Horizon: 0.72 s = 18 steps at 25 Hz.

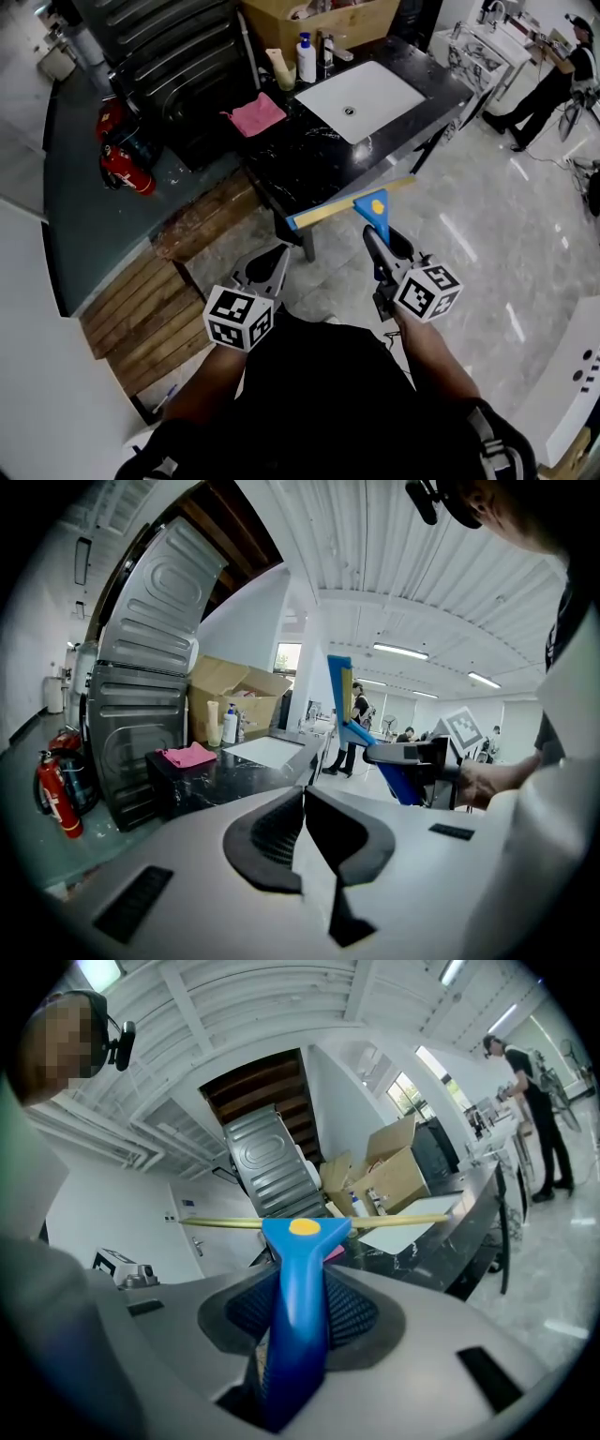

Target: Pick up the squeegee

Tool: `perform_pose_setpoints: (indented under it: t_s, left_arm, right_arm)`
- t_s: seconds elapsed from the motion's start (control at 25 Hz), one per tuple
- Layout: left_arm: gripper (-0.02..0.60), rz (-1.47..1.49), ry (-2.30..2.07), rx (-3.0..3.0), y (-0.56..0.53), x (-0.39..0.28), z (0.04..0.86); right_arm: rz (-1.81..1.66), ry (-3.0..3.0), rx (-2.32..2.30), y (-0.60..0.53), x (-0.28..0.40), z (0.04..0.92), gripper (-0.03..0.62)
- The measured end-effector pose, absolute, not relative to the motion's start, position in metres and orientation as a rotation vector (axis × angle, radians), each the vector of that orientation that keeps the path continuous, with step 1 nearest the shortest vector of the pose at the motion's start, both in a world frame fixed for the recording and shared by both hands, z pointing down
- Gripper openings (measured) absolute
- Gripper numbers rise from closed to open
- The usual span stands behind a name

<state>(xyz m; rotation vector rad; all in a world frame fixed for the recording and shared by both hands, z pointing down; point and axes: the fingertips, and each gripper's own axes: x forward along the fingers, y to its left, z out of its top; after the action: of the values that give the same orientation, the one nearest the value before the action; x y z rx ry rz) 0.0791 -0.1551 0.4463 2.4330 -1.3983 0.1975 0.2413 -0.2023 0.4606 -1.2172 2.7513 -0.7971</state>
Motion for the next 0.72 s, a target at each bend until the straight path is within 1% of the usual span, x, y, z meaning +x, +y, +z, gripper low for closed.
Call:
perform_pose_setpoints:
  t_s: [0.36,0.72]
  left_arm:
    - [0.02,0.164,-1.312,2.526,-0.162,0.075,0.422]
    - [0.02,0.204,-1.223,2.572,-0.166,0.032,0.417]
  right_arm:
    - [-0.746,2.737,-1.301,-0.192,0.227,0.445,0.138]
    - [-0.733,2.661,-1.382,-0.185,0.189,0.436,0.138]
